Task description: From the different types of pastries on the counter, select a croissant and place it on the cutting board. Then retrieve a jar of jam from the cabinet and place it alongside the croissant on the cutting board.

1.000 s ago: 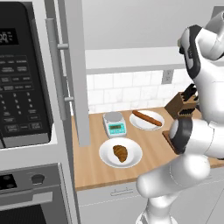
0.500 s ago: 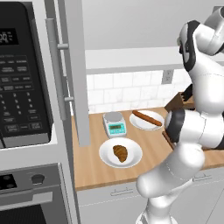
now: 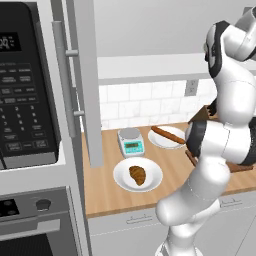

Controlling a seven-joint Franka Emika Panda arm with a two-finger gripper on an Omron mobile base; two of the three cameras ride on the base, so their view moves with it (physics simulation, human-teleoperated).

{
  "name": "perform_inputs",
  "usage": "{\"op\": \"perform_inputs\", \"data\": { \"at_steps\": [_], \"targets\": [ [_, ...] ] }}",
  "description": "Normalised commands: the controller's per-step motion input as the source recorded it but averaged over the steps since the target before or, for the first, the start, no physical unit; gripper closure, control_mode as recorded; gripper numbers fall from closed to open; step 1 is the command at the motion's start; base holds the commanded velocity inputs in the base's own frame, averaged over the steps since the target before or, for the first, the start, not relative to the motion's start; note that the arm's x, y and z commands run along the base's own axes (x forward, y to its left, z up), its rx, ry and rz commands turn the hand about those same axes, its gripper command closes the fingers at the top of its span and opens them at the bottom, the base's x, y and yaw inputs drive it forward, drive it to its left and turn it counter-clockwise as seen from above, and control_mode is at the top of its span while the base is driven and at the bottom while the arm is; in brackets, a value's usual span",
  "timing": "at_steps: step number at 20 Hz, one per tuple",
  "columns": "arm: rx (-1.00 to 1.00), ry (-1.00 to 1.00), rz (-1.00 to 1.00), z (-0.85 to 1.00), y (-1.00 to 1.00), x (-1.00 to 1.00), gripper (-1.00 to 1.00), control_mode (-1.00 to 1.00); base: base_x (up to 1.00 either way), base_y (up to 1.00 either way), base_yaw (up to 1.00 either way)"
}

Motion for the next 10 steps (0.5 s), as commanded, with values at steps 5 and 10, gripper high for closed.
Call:
{"op": "perform_inputs", "data": {
  "at_steps": [5,10],
  "targets": [
    [0.0,0.05,0.0,-0.29,0.0,0.06,-1.0,-1.0,0.0,0.0,0.0],
    [0.01,0.0,0.0,0.0,-0.04,0.22,-1.0,-1.0,0.0,0.0,0.0]
  ]
}}
